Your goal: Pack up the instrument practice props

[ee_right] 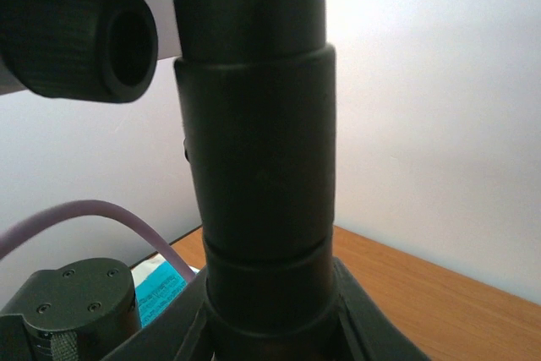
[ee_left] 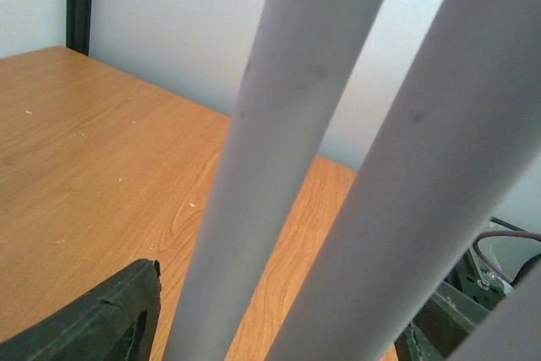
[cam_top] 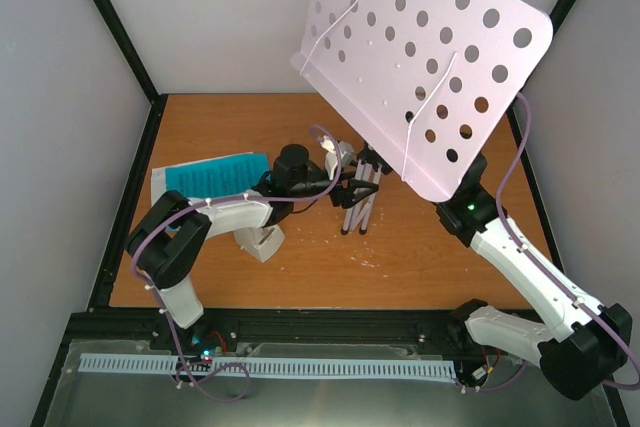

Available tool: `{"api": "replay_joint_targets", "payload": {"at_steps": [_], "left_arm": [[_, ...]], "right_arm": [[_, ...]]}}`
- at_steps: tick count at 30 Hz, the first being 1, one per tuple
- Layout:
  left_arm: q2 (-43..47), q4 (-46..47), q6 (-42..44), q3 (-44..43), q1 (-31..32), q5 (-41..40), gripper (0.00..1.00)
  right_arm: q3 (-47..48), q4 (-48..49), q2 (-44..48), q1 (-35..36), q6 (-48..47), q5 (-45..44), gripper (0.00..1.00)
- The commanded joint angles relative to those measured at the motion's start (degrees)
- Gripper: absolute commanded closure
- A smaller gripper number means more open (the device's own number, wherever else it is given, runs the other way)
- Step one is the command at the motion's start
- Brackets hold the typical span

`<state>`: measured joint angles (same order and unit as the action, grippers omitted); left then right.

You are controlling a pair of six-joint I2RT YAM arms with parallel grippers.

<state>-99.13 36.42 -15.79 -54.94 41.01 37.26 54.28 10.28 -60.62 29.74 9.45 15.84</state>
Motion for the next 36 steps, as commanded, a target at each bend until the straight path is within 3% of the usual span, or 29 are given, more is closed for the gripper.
{"api": "replay_joint_targets", "payload": {"at_steps": [1, 17, 24, 27, 32, 36], "left_arm": [[-1.66, 2.21, 0.89, -2.41, 1.10, -0.46, 0.28], [1.71, 2.38, -1.08, -1.46, 1.74, -2.64, 0.63], [10.00, -7.15, -2.97, -1.25, 1.76, -3.35, 0.81], [12.60, -13.51, -4.66, -0.82, 1.72, -3.06, 0.89], [17.66, -20.97, -6.20, 2.27, 1.78, -4.20, 0.90], [19.43, -27.06, -6.39, 2.60, 1.77, -6.00, 0.98]], "right_arm": [[-0.61, 0.38, 2.22, 0.59, 1.07, -0.22, 0.97], [1.26, -0.13, 2.36, 0.61, 0.53, -6.58, 0.97], [7.96, -6.22, -0.63, 0.18, -0.24, -13.09, 0.97], [5.41, -5.26, -1.54, -1.21, 2.01, -13.97, 0.97], [-4.19, 0.07, -3.11, -2.73, 6.81, -17.04, 0.97], [-13.64, 7.21, -5.48, -3.50, 10.86, -21.50, 0.97]]}}
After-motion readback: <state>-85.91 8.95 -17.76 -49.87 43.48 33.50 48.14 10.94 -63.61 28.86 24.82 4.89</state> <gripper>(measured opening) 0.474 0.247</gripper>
